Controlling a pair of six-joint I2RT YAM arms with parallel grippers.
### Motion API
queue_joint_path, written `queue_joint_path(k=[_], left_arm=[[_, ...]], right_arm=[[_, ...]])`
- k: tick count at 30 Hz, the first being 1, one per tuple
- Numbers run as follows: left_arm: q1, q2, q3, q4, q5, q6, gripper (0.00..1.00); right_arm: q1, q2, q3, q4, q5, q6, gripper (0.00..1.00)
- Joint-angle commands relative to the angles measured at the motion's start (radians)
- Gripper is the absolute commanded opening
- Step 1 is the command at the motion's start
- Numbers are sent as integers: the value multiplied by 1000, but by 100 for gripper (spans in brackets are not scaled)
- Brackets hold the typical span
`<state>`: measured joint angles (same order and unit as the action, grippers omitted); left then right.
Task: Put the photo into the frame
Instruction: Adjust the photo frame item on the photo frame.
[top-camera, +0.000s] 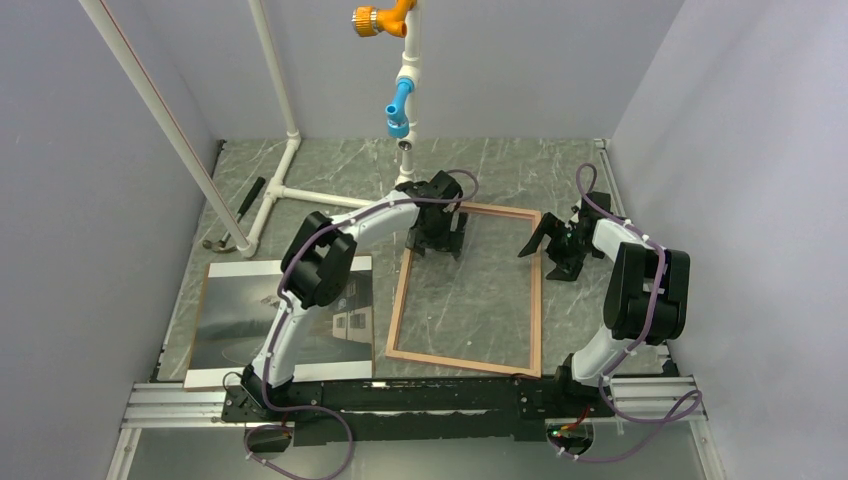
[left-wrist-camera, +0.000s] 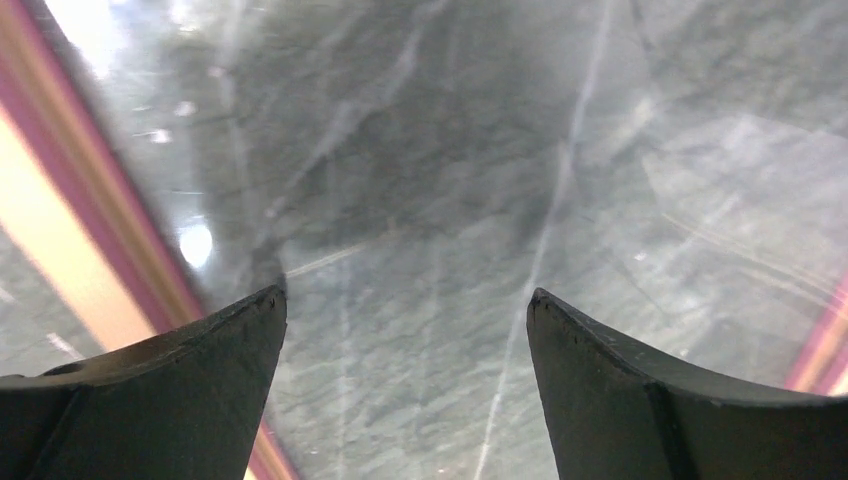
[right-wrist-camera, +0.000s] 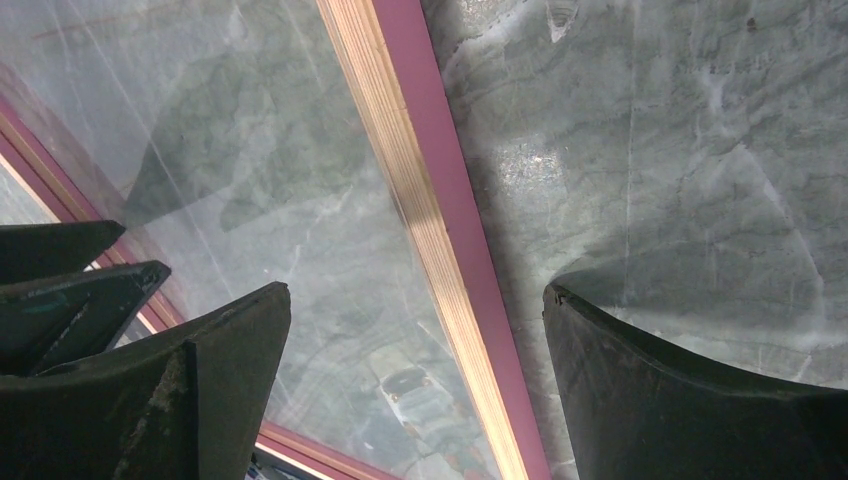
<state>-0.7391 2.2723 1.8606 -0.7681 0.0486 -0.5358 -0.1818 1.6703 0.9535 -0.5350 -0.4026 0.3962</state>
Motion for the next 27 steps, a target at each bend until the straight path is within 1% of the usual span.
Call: queue_joint_path(k=[1,3,6,9,11,14,17,20,24,27], left_arm=[[-37,46,-63,59,194,-27,93],[-39,39,-83,90,218,-34,92],[-40,8,-100,97,171,-22,93],[-39,-44,-90,47,14,-6,99],[-39,-73,-75,-5,-97,1,99],[-36,-88,-63,-62,-186,1,100],[-31,-62,-35,-139,-248,-4,99],[-22,-26,-9,-195,-290,-3,99],[-11,12,-4,-231,-320,3,99],[-10,42,8,-244,-285,29,99]], right_arm=[[1,42,-22,2,1,-17,99],[1,44,-21,4,2,-16,99],[1,39,-14,-1,6,-18,98],[1,29,-12,-8,11,-22,99],[1,22,-13,-9,9,-20,99],[2,16,-15,-10,10,-20,100],[3,15,-16,-20,34,-22,99],[16,12,-13,-32,67,-23,98],[54,29,8,-62,136,-25,96],[79,51,14,-68,157,-22,90]])
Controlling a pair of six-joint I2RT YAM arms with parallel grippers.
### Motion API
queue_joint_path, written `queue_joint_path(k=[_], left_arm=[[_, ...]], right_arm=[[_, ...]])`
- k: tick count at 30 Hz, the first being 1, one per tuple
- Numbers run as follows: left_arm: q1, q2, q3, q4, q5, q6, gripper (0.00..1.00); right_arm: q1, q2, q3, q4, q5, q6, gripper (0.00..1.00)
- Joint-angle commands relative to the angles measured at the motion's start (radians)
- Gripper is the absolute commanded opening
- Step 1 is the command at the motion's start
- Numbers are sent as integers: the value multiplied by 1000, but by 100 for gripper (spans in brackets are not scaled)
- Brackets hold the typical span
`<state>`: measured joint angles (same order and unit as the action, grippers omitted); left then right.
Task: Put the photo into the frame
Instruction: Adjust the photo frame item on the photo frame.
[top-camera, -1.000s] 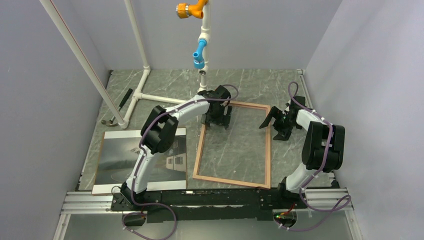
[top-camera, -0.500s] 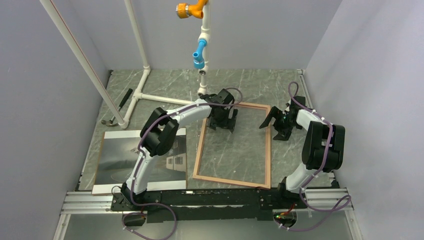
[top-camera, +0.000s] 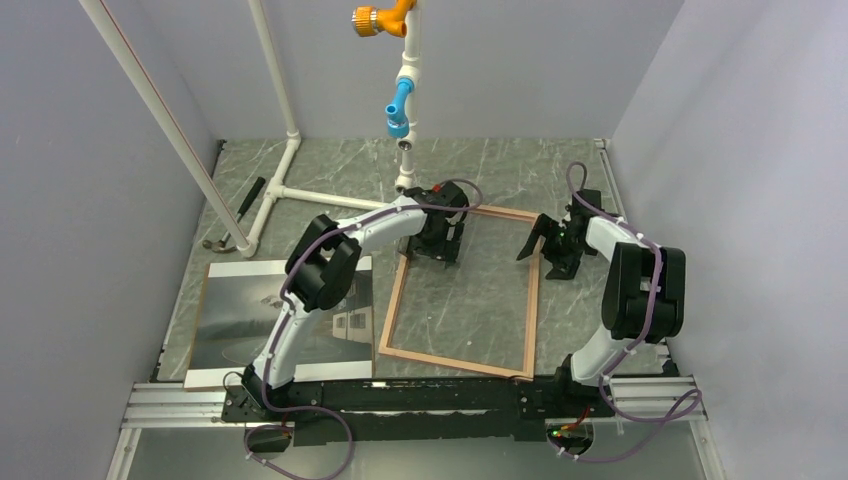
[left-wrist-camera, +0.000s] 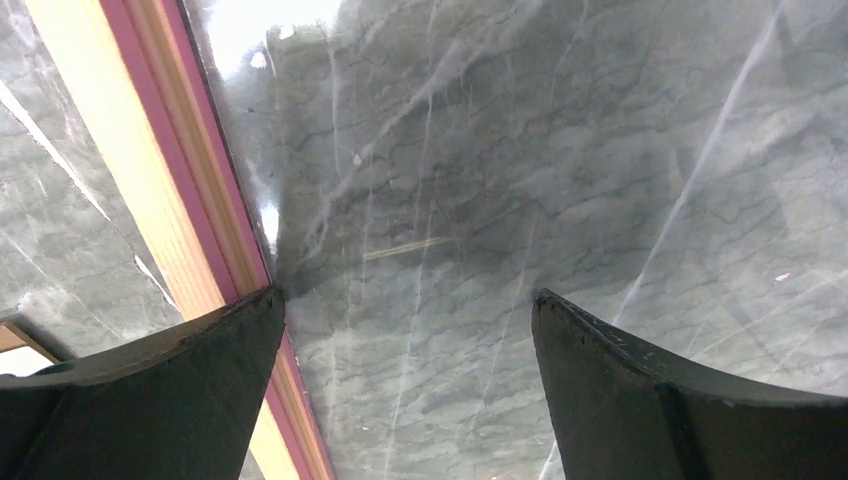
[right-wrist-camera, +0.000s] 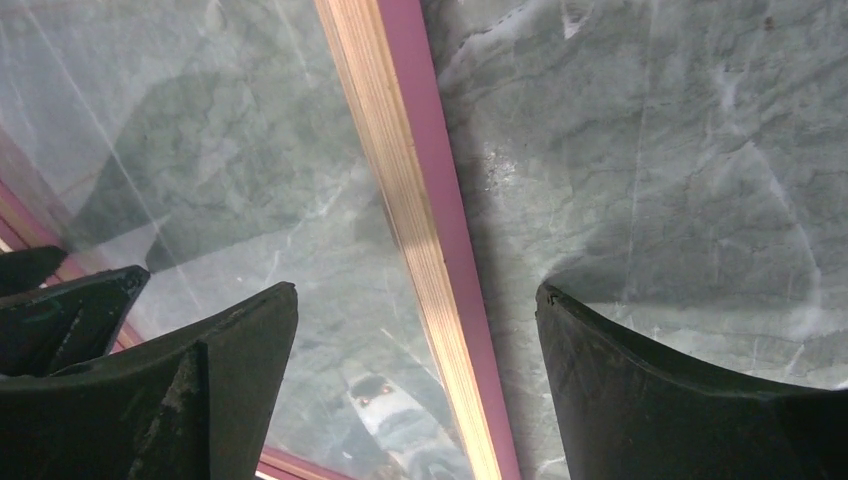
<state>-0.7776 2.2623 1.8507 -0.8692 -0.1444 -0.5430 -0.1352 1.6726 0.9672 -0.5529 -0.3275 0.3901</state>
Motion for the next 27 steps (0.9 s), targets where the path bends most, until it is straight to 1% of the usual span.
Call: queue_joint_path(k=[1,5,10,14,17,18,20,23,24,25,27], left_arm=[[29,57,15,-136,-45,47,99],[28,47,-26,-37,165,70,96],[10,14,-88,112,422,68,91],[-9,-2,-128,227,561,56,90],[-12,-13,-153,294,639,37,90],[-12,-21,-169,326,664,29,90],[-11,-45,-194,364,660,20,90],[2,-96,-233,393,620,11,92],[10,-117,-255,413,620,5,93],[23,-141,-278,438,618,-5,94],[46,-203,-334,485,606,-21,96]], right_arm=[[39,58,3,-50,82,-15,88],[67,83,15,-54,75,-8,81],[73,101,5,-33,22,-1,72],[72,94,5,-30,5,-1,64],[66,69,7,-35,1,-6,63],[63,53,5,-32,-6,-7,63],[58,6,2,-31,-6,-8,67],[45,-60,5,-38,20,-9,85],[34,-81,4,-40,27,-10,89],[25,-104,1,-39,27,-8,92],[-1,-131,-7,-35,26,-7,95]])
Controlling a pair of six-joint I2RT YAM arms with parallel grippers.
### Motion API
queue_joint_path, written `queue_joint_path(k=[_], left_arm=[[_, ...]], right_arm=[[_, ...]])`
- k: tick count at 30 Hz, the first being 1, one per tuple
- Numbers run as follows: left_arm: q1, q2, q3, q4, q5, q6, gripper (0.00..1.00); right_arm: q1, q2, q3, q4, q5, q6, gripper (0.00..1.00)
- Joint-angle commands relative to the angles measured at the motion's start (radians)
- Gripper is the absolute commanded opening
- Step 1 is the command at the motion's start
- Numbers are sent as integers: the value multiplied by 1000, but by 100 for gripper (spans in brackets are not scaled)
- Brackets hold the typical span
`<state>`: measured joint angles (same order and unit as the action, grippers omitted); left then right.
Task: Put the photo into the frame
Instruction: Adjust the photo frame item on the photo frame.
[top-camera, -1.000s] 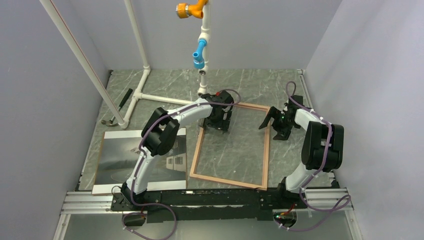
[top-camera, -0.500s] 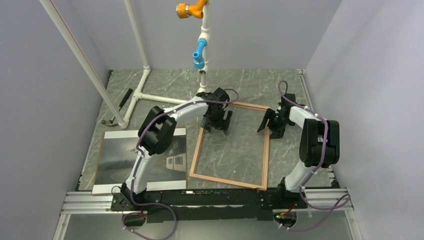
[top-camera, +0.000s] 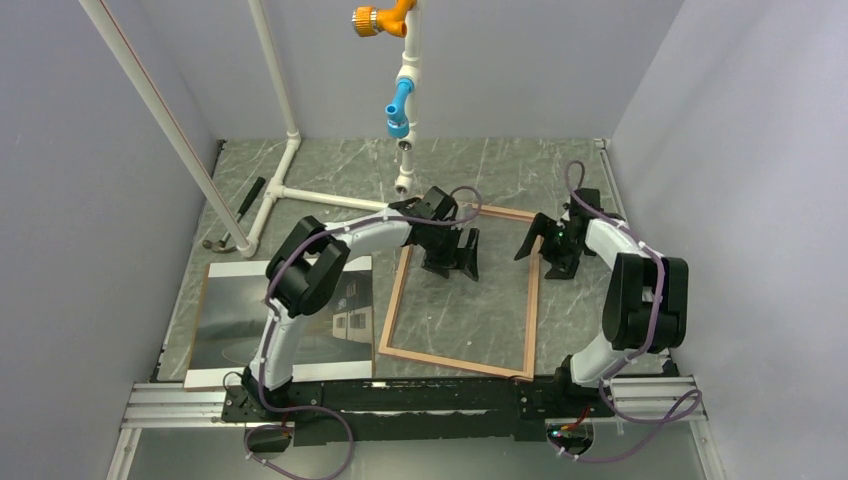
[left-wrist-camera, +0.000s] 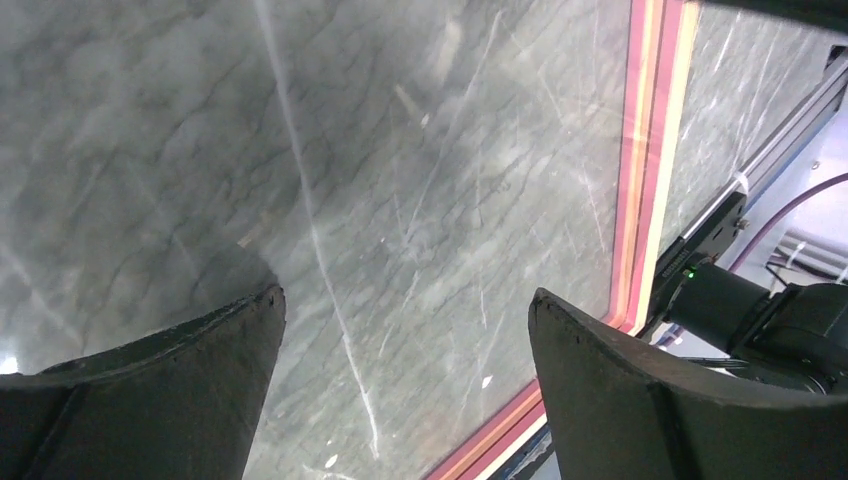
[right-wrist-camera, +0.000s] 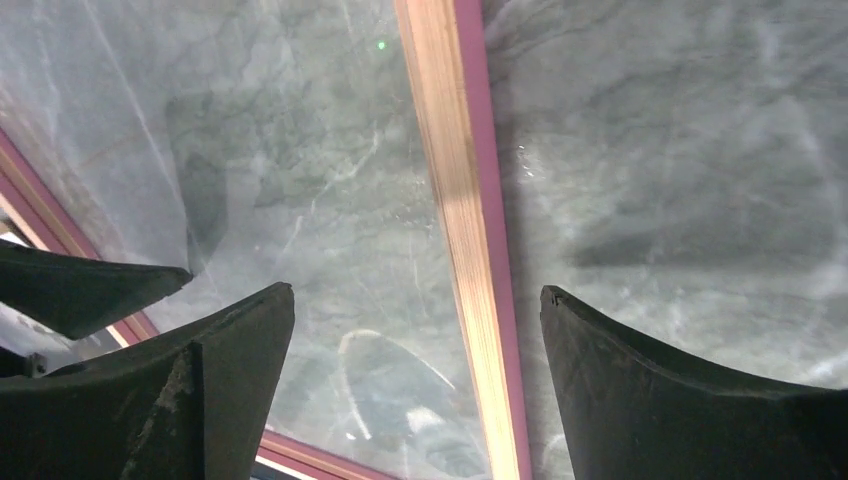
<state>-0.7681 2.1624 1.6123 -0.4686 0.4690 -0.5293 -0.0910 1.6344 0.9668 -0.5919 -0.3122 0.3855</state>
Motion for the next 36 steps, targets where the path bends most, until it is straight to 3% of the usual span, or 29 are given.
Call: queue_joint_path(k=[1,5,9,15,23,27,36], left_arm=[[48,-127,-118,102,-20,-43,96],[74,-180,-144,41,-203,-21,97],[72,-139,-40,-138,-443,32,97],[62,-14,121,-310,-609,78,96],[22,139,291,-442,-712,115,96],[7,85,225,-373,-695,105,96],[-45,43,230,-365,-722,105,94]], right_arm=[[-56,-97,-11,6,10,-3,96],[-66,-70,-14,1,16,-12,94],[-65,-33,-24,11,14,-14,90],[-30,25,-22,21,41,-5,80],[22,92,28,-8,132,2,72],[25,85,33,-13,137,1,70],[26,96,25,-3,128,1,63]])
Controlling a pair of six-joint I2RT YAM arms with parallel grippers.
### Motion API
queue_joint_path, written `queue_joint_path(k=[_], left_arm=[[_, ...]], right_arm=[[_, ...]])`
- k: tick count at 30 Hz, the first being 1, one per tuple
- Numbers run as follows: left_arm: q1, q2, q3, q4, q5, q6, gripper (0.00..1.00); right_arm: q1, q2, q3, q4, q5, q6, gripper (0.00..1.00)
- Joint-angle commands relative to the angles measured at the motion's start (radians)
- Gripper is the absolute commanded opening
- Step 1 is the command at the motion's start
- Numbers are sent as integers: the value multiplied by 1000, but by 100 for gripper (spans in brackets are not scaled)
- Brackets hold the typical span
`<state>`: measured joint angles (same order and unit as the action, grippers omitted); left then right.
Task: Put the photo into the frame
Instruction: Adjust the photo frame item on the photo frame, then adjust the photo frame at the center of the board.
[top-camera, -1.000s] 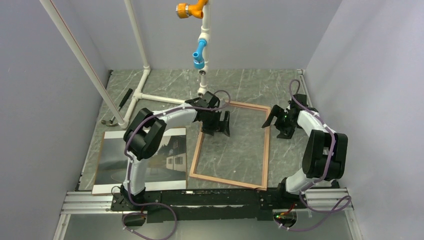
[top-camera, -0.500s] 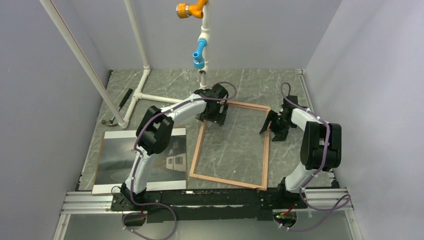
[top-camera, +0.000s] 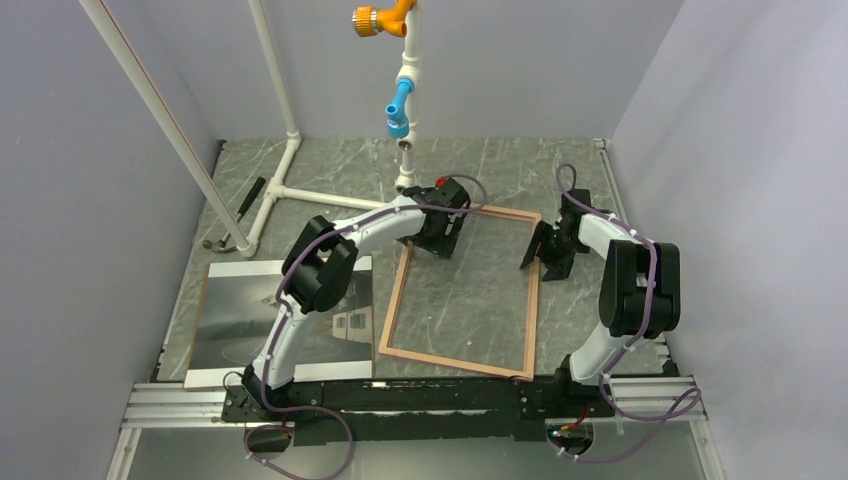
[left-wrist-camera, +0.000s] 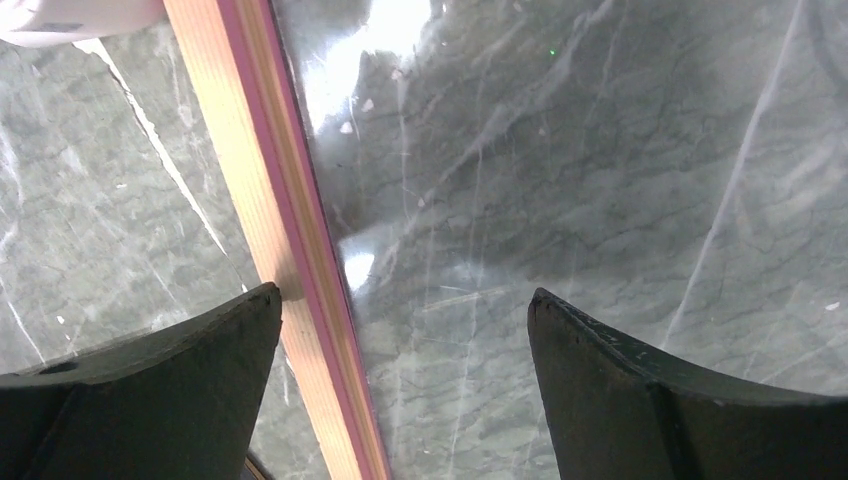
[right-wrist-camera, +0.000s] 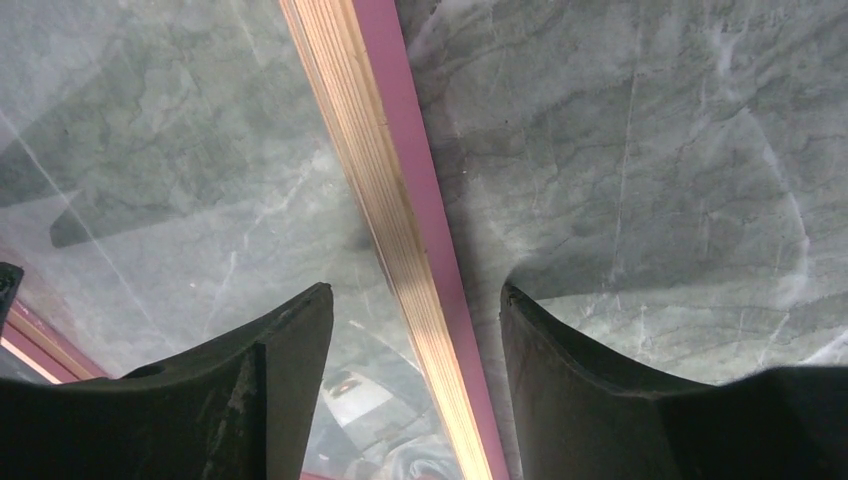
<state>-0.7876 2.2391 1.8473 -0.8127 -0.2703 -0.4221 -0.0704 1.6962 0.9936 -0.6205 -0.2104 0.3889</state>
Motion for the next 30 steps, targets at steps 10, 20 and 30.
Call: queue_joint_path(k=[10,20,30], left_arm=[[-2,106,82,-149,73,-39,96],[-1,61,-28,38,421,-50,93],[5,-69,-173,165,485,-79,92]], right_arm=[[4,48,9,13,36,-13,9],[-21,-49,18,33,-138,2,0],[-69,-109,4,40,-176,-9,0]])
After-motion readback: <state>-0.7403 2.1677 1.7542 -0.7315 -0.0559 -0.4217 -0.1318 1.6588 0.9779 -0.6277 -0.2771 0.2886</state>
